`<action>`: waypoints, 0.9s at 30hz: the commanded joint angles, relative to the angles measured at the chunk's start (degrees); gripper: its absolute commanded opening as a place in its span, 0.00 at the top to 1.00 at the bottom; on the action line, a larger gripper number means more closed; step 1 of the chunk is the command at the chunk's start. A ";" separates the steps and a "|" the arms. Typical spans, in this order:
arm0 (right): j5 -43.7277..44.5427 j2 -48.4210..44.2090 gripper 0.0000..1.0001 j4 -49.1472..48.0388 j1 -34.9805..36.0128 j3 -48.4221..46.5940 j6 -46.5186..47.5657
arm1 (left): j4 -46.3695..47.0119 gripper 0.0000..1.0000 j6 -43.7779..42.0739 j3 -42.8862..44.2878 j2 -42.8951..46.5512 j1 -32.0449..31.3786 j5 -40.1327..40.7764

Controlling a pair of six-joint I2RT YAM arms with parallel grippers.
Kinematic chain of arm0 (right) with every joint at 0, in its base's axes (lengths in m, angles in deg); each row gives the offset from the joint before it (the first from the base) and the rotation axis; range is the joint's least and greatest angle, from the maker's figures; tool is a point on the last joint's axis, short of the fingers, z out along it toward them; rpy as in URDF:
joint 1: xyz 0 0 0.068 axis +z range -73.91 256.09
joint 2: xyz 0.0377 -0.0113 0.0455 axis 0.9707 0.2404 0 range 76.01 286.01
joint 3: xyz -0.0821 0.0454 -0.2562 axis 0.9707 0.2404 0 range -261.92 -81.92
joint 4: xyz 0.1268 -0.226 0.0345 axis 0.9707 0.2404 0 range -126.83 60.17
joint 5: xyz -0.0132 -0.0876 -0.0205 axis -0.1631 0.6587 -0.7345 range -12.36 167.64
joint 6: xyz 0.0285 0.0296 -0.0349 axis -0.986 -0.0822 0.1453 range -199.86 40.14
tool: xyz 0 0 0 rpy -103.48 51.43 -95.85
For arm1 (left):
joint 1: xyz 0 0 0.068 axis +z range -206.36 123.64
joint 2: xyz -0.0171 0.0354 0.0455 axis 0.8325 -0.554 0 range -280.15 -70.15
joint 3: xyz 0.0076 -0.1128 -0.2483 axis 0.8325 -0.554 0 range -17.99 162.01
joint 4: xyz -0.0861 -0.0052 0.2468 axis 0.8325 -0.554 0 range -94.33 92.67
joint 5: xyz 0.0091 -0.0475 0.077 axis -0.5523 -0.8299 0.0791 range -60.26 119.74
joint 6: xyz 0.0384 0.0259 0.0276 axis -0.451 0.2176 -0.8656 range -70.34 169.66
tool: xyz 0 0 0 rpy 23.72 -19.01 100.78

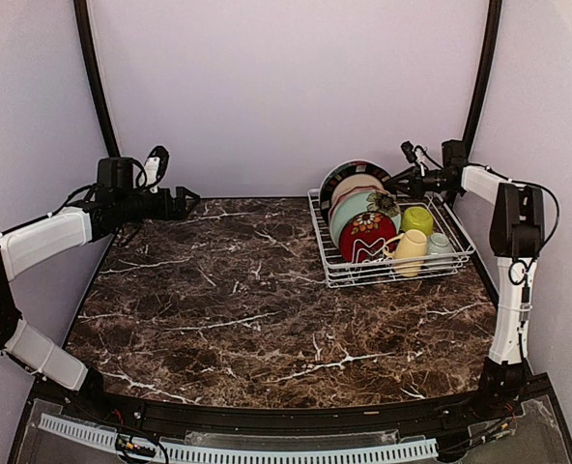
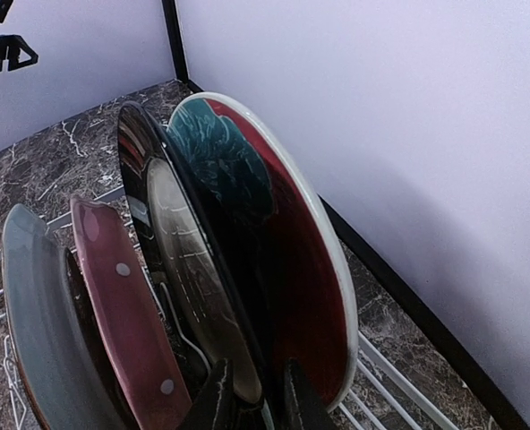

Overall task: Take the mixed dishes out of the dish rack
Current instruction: Grab the plate from the dish rack.

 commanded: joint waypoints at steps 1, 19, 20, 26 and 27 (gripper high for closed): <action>-1.78 -1.52 0.81 3.50 1.32 1.12 2.77 | -0.71 0.01 -0.87 0.18 0.02 -0.21 0.02; 3.82 3.27 0.81 10.73 6.42 -7.04 13.17 | -0.64 0.01 -1.17 0.26 -1.41 -0.21 0.34; 3.69 3.29 0.85 11.23 6.42 -7.44 13.80 | -0.64 0.01 -1.18 0.29 -1.46 -0.21 0.24; 4.60 1.05 1.00 14.13 6.36 -6.18 19.28 | -0.69 0.01 -1.35 0.24 -1.38 -0.21 0.08; 4.64 0.57 1.00 14.31 6.41 -5.81 19.82 | -0.67 0.01 -1.31 0.25 -1.38 -0.21 -0.31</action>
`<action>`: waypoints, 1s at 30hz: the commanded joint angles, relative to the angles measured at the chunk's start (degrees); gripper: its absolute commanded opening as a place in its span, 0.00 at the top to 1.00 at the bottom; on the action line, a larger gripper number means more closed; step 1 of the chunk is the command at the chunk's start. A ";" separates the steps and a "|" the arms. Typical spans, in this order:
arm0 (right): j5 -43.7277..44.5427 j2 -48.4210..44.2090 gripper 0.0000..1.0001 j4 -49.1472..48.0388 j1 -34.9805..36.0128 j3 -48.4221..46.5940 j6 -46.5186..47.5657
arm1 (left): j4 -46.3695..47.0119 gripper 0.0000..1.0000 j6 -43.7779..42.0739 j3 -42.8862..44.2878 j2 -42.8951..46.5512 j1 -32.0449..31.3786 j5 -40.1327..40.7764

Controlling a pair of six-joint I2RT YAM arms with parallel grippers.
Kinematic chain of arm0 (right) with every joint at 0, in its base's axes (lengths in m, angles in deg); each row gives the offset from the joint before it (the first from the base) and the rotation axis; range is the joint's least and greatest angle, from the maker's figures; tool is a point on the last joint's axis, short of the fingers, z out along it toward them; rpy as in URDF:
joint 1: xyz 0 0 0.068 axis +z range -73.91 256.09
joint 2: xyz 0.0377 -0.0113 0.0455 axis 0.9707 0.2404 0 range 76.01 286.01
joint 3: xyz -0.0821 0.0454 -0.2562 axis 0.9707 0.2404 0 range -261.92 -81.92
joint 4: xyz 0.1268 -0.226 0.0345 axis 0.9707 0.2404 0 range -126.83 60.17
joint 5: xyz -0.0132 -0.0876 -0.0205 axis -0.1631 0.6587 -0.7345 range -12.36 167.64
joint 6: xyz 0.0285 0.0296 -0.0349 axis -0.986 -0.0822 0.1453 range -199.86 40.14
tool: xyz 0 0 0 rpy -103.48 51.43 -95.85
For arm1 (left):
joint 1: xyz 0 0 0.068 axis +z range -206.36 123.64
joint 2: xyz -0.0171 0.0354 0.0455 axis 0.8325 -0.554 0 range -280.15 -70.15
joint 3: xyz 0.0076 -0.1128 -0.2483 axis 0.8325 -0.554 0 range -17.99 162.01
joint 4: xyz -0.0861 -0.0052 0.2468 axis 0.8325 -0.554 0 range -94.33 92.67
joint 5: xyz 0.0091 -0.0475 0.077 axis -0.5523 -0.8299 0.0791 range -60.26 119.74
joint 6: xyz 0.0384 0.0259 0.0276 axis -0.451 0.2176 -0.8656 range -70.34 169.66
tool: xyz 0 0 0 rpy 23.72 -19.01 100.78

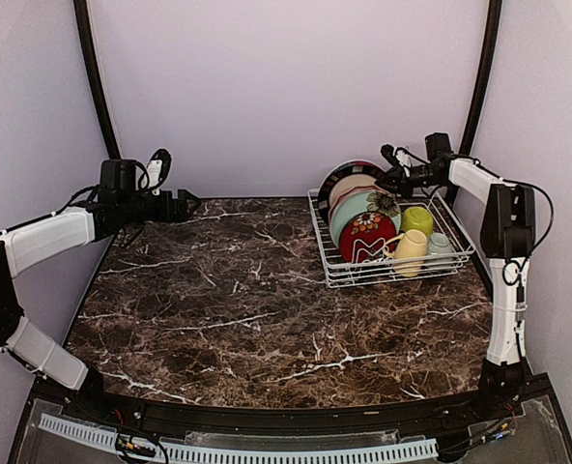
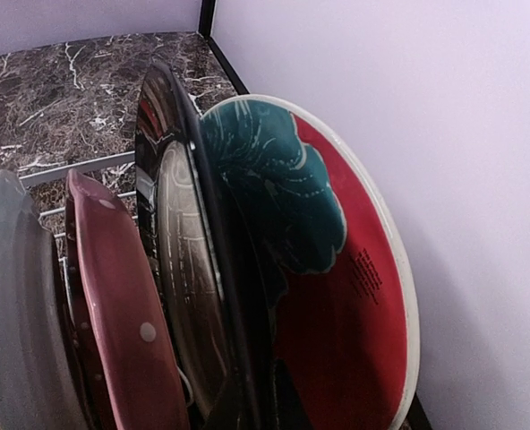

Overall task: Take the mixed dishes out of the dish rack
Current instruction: Grab the plate from the dish rack.

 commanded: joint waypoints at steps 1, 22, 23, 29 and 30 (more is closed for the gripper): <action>-2.16 -1.42 1.00 6.35 1.43 0.98 2.61 | -0.58 0.01 -0.78 0.32 -0.14 -0.21 -0.85; -2.49 -14.93 1.00 7.16 1.76 0.54 -0.40 | -0.23 0.01 -0.33 -0.04 1.54 -0.21 -0.98; -2.40 -15.46 1.00 6.76 1.74 0.60 -1.36 | -0.22 0.01 -0.26 -0.13 1.85 -0.21 -0.94; 0.52 -21.28 1.00 -0.89 1.87 5.67 -9.73 | -0.14 0.01 0.31 -0.13 2.88 -0.22 -1.54; 1.89 -22.79 1.00 -3.90 1.85 7.67 -12.33 | -0.25 0.01 0.57 0.00 2.97 -0.22 -1.58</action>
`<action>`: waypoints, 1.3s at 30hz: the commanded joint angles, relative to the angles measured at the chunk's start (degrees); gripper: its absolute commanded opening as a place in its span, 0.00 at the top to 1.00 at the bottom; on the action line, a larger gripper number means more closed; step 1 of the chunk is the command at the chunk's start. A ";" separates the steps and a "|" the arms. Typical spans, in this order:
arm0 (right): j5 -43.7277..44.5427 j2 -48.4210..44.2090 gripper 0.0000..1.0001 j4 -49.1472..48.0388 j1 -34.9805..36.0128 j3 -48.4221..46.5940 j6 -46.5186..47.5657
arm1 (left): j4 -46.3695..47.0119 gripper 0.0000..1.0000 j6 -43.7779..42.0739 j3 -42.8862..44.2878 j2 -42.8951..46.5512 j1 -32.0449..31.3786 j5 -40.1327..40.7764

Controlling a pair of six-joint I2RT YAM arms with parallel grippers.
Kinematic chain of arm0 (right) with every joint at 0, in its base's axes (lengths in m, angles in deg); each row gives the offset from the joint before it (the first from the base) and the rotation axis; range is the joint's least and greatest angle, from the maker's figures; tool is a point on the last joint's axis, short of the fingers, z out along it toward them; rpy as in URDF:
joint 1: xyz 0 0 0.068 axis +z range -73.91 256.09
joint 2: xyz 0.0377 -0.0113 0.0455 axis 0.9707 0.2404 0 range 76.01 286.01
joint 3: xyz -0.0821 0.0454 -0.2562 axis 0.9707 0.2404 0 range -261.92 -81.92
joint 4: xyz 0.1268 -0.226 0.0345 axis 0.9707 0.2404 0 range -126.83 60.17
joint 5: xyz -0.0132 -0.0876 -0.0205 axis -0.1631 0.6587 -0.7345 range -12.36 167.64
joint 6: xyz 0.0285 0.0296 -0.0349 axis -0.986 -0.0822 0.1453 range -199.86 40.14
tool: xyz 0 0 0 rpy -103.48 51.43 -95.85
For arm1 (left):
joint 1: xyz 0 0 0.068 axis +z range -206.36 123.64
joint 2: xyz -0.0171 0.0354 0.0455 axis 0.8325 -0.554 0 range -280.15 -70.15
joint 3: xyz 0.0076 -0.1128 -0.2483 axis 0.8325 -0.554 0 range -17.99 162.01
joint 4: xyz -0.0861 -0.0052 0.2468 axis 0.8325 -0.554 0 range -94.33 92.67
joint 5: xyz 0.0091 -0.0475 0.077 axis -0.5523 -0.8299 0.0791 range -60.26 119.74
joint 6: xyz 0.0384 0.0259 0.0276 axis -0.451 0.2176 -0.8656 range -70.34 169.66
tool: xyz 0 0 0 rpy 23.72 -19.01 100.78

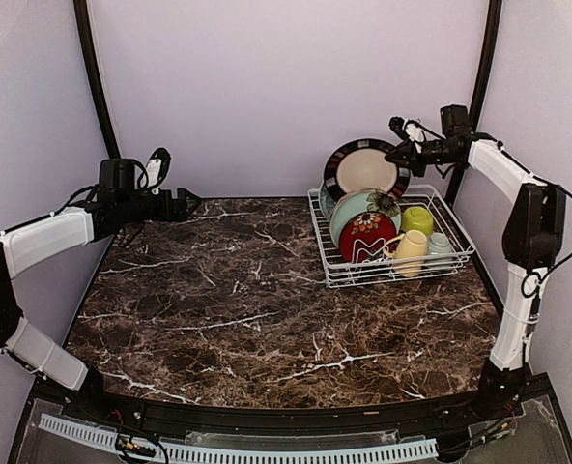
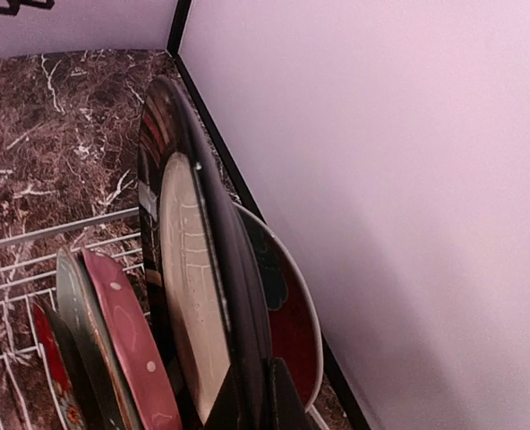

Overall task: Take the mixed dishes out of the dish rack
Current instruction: Grab the plate from the dish rack, then pass from the right arm to the left

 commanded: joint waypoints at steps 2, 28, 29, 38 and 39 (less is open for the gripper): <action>-1.87 -12.56 1.00 -12.19 0.94 8.71 -18.51 | -0.89 0.01 1.06 0.57 2.78 -0.21 -1.21; 18.20 -25.15 1.00 -34.17 4.57 22.37 -73.62 | -6.46 0.01 10.30 4.67 3.61 -0.22 -9.21; 19.58 -25.58 1.00 -35.19 5.55 23.43 -75.20 | -6.60 0.01 10.74 5.00 3.52 -0.22 -9.85; 23.99 -25.80 1.00 -41.69 13.87 30.89 -86.52 | -1.02 0.01 18.97 3.63 3.23 -0.28 -19.54; 23.96 -25.87 1.00 -43.11 15.20 32.35 -88.19 | -0.17 0.01 19.60 3.51 2.58 -0.29 -21.12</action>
